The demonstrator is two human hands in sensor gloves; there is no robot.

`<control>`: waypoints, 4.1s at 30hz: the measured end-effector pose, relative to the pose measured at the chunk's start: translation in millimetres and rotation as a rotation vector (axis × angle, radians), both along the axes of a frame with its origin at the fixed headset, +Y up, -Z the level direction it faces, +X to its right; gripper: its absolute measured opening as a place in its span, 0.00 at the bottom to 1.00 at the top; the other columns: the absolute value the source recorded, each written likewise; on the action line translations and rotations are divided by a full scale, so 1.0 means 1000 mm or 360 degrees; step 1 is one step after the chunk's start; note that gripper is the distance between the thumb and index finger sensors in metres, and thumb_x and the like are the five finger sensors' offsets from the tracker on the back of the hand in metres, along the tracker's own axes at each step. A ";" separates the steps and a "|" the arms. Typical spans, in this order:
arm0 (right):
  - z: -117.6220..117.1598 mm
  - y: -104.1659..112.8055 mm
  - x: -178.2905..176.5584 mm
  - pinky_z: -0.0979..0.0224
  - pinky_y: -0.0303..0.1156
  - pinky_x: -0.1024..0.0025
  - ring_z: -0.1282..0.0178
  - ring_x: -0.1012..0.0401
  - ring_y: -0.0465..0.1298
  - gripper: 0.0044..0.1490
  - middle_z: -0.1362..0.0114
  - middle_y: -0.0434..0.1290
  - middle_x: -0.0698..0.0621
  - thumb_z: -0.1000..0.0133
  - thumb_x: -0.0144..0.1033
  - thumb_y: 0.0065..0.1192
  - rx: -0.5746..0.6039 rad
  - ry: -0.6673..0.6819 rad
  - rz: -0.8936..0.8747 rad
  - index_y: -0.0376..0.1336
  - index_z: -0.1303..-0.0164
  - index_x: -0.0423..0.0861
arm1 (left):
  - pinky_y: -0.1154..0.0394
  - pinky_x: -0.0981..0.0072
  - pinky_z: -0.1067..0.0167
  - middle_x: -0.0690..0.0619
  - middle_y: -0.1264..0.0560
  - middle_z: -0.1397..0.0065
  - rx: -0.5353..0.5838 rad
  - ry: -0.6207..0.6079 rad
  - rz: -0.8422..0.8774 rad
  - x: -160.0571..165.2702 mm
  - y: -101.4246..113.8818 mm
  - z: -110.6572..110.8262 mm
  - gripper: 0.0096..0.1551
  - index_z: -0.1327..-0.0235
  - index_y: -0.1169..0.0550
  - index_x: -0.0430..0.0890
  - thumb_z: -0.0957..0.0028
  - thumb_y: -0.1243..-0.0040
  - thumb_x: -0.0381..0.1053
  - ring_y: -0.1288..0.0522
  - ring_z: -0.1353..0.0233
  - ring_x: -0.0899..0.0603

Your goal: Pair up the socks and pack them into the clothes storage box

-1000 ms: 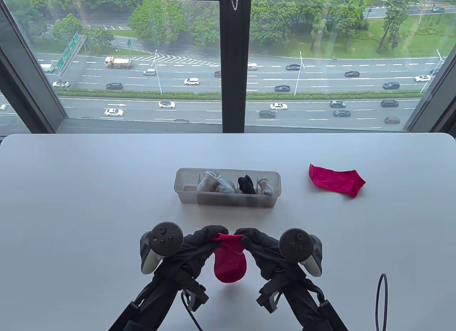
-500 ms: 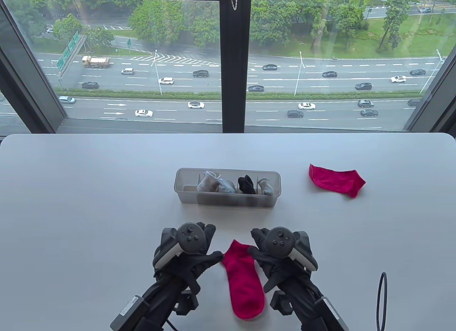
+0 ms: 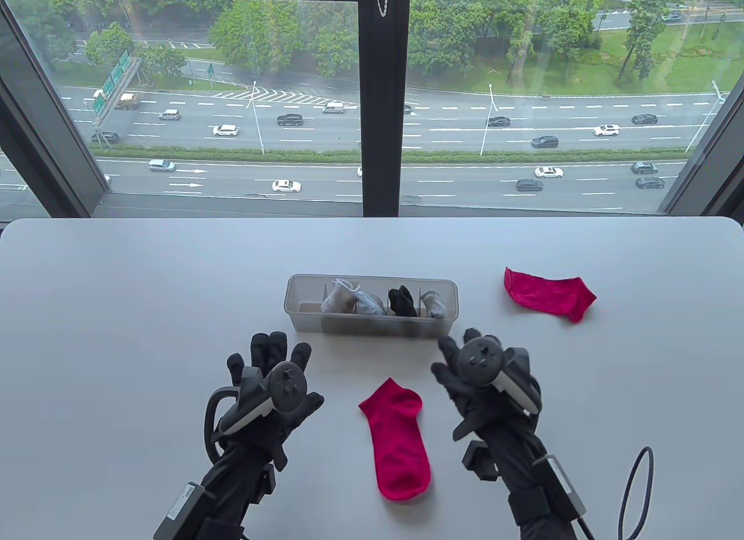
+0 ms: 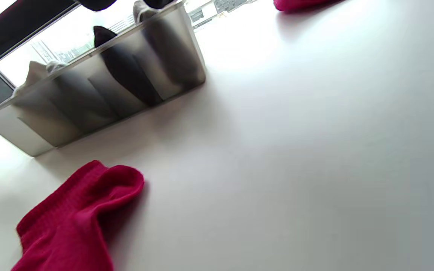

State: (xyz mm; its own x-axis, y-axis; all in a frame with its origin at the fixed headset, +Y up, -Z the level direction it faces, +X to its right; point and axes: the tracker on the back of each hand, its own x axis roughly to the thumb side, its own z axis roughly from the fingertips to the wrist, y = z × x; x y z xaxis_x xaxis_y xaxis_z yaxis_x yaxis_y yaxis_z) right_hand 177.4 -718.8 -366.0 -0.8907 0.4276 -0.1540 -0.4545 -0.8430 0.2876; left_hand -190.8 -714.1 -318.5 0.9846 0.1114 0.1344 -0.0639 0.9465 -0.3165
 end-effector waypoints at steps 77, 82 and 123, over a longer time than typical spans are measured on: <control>0.006 -0.043 -0.132 0.30 0.71 0.49 0.46 0.56 0.77 0.44 0.41 0.75 0.45 0.38 0.38 0.64 -0.0209 0.0292 0.0277 0.51 0.16 0.36 | 0.19 0.46 0.53 0.41 0.15 0.48 -0.0628 0.0228 0.0739 0.085 -0.058 -0.026 0.23 0.32 0.30 0.34 0.37 0.48 0.42 0.14 0.56 0.39; 0.013 -0.048 -0.137 0.30 0.70 0.50 0.49 0.59 0.75 0.27 0.44 0.73 0.48 0.36 0.40 0.62 -0.0106 0.0370 0.0438 0.60 0.28 0.50 | 0.20 0.44 0.50 0.40 0.17 0.44 -0.0609 0.0167 0.0776 0.082 -0.055 -0.020 0.29 0.29 0.33 0.33 0.38 0.45 0.46 0.15 0.52 0.37; 0.059 0.042 -0.079 0.22 0.50 0.29 0.18 0.29 0.51 0.26 0.12 0.56 0.35 0.38 0.42 0.63 0.0717 0.0712 -0.0594 0.62 0.29 0.53 | 0.42 0.25 0.28 0.34 0.36 0.18 0.0028 -0.0432 0.1457 0.047 0.035 0.016 0.28 0.23 0.29 0.41 0.36 0.48 0.47 0.39 0.20 0.24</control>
